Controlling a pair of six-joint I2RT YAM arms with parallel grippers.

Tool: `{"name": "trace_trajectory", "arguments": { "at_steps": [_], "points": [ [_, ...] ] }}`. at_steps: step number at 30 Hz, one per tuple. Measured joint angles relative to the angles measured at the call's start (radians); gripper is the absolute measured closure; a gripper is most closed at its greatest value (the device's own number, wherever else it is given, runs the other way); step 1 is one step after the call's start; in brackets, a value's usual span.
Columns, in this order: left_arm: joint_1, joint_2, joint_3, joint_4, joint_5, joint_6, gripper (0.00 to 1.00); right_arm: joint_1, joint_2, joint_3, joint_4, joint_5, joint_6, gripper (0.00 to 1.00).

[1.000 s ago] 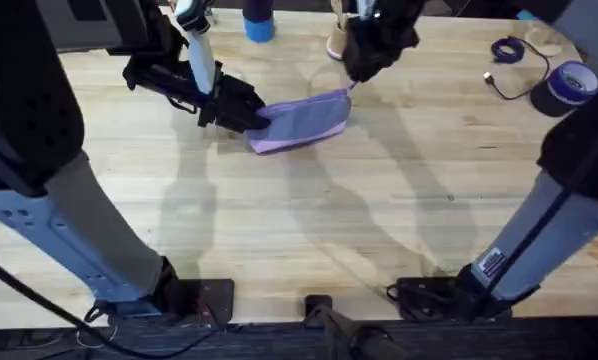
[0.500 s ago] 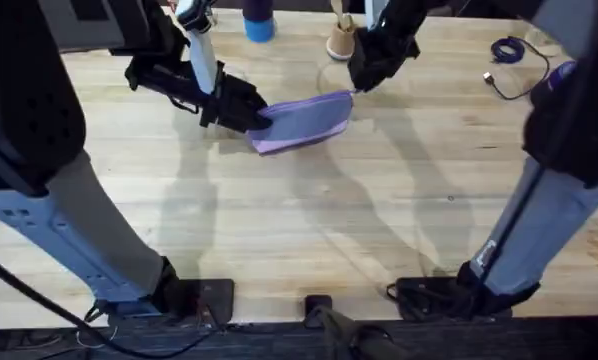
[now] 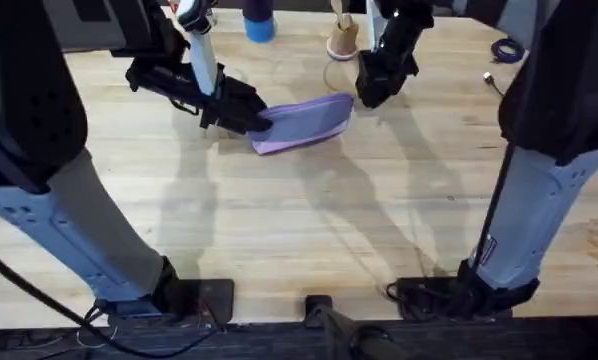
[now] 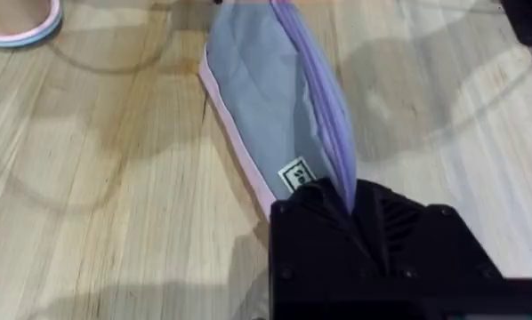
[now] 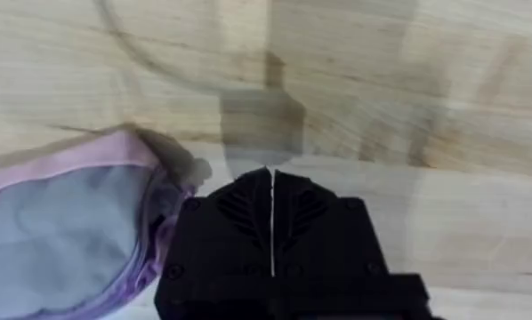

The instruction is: Unzip the bag, pick up the pens from the table one at a time and place them inside, then zip the bag closed.

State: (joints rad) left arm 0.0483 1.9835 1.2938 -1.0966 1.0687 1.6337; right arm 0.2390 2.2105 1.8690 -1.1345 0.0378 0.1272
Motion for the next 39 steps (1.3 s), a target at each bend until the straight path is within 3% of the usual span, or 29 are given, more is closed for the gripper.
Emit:
{"name": "trace_trajectory", "arguments": {
  "at_steps": [11,12,13,15,19,20,25,26,29,30,39],
  "points": [
    [0.000,0.000,0.000,0.000,0.000,0.000,0.958,0.004,-0.195,0.043,-0.106,0.000,-0.016,0.959],
    [0.000,0.000,0.000,0.000,0.000,0.000,0.958,0.010,-0.263,0.049,-0.146,0.000,-0.028,0.820],
    [0.000,0.000,0.000,0.000,0.000,0.000,0.958,0.014,-0.285,0.052,-0.163,0.001,-0.030,0.770],
    [0.000,0.000,0.000,0.000,0.000,0.000,0.958,0.022,-0.321,0.053,-0.188,0.003,-0.035,0.555],
    [0.000,0.000,0.000,0.000,0.000,0.000,0.951,0.034,-0.366,0.053,-0.220,0.003,-0.045,0.042],
    [0.000,0.000,0.000,0.000,0.000,0.000,0.931,0.034,-0.373,0.053,-0.224,0.003,-0.046,0.016],
    [0.003,0.000,0.000,-0.006,0.000,0.000,0.712,0.034,-0.405,0.053,-0.232,0.003,-0.046,0.006],
    [0.003,0.000,0.000,-0.006,0.000,0.001,0.612,0.034,-0.410,0.053,-0.232,0.003,-0.046,0.006],
    [0.003,0.000,0.000,-0.006,0.000,0.000,0.137,0.034,-0.417,0.053,-0.235,0.003,-0.046,0.005],
    [0.003,0.000,0.000,-0.006,0.000,-0.004,0.041,0.034,-0.418,0.053,-0.238,0.003,-0.046,0.005],
    [0.003,0.000,0.000,-0.003,0.000,-0.003,0.007,0.034,-0.418,0.053,-0.250,0.003,-0.046,0.005]
  ]
}}
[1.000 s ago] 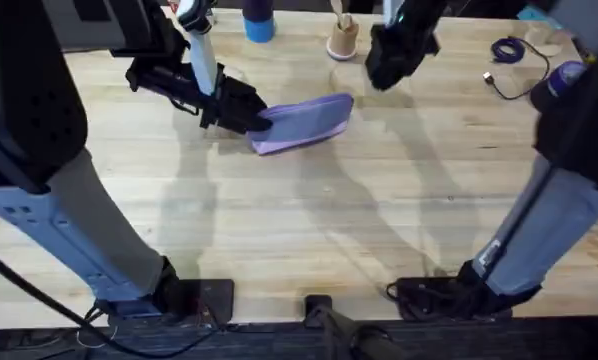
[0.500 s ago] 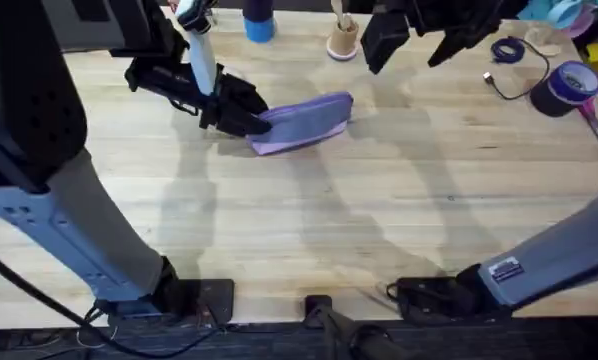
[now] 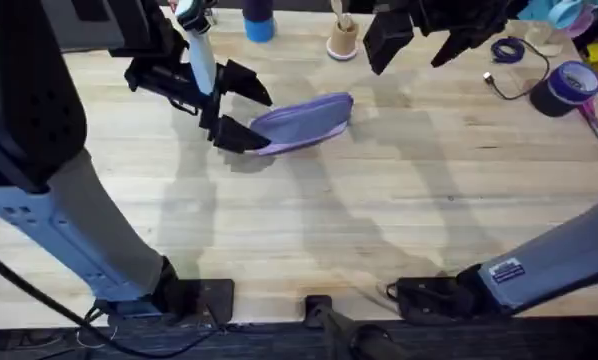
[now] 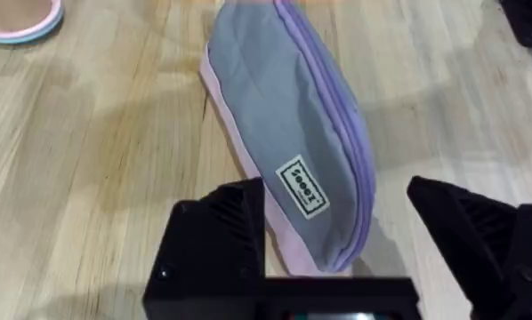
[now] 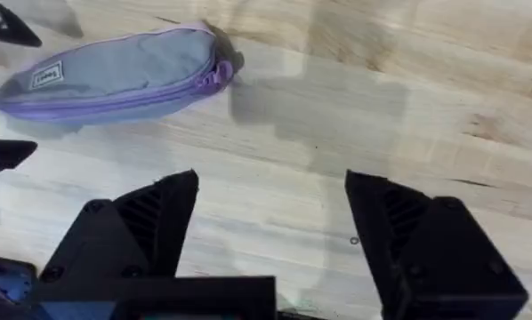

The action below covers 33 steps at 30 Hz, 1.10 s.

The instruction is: Unzip the bag, pick up the pens from the table one at a time and place them inside, then zip the bag closed.

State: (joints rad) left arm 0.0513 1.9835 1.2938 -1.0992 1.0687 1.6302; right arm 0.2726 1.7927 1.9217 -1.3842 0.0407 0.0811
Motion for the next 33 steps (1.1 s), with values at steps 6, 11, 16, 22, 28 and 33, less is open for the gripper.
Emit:
{"name": "trace_trajectory", "arguments": {
  "at_steps": [6,11,16,22,28,33],
  "points": [
    [0.007,0.000,0.017,-0.085,-0.001,0.000,0.006,0.000,-0.010,0.000,0.000,0.000,-0.007,0.005],
    [0.028,-0.041,0.136,-0.204,-0.040,-0.009,0.004,0.000,-0.129,0.000,0.000,0.000,-0.095,0.005],
    [0.040,-0.131,0.251,-0.233,-0.129,-0.144,0.004,0.000,-0.225,0.000,-0.001,0.021,-0.135,0.004],
    [0.039,-0.279,0.386,-0.241,-0.361,-0.567,0.004,0.000,-0.366,-0.065,0.001,0.115,-0.154,0.005],
    [0.039,-0.414,0.436,-0.244,-0.537,-0.932,0.004,0.000,-0.488,-0.207,0.000,0.163,-0.157,0.006],
    [0.039,-0.528,0.440,-0.277,-0.608,-1.166,0.005,0.000,-0.504,-0.263,0.002,0.173,-0.119,0.005]
  ]
}}
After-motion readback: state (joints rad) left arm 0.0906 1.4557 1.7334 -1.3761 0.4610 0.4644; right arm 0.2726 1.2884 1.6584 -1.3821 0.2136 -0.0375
